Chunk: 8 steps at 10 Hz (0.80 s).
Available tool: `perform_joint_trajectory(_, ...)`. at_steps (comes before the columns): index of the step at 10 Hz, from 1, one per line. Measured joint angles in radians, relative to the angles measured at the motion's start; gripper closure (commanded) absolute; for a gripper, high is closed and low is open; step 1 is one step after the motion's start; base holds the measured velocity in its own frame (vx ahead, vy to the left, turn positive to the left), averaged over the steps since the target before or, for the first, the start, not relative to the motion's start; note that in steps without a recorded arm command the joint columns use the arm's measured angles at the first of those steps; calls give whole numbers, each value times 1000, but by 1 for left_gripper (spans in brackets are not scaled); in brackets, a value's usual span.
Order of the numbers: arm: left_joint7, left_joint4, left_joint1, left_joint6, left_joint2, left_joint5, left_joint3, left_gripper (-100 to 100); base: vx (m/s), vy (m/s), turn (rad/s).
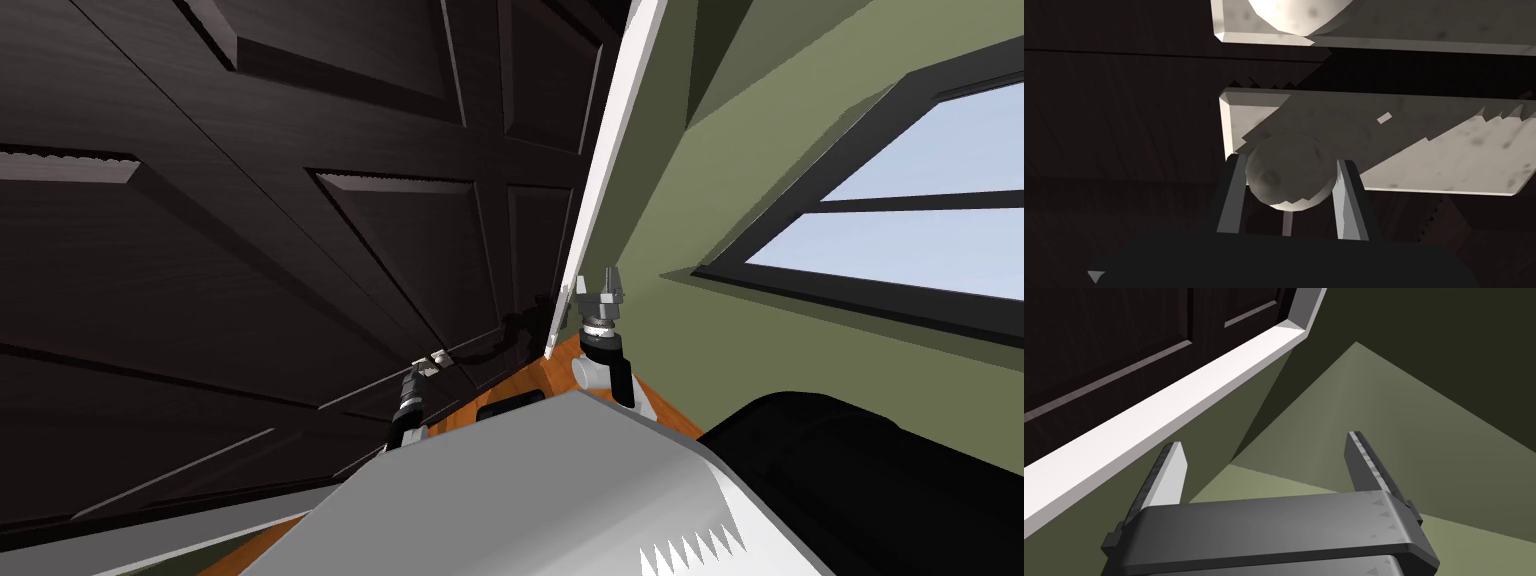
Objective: Pull the door open
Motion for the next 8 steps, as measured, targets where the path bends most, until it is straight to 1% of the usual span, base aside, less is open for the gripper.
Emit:
perform_joint_trajectory(1,1,23,-10,-14,5,1,2,100,-118,20,26)
perform_joint_trajectory(2,-4,-22,16,7,-1,1,4,100,-55,2,-1)
perform_joint_trajectory(3,-4,-3,10,6,2,2,4,100,-131,32,153)
perform_joint_trajectory(4,-3,22,13,-5,13,7,17,100,-154,61,168)
perform_joint_trajectory(5,2,50,19,-16,28,12,27,-100,-171,-6,37)
perform_joint_trajectory(6,7,49,24,-19,34,12,27,-100,-209,-51,-24)
perform_joint_trajectory(8,19,33,29,-18,37,6,14,-100,-201,-52,-63)
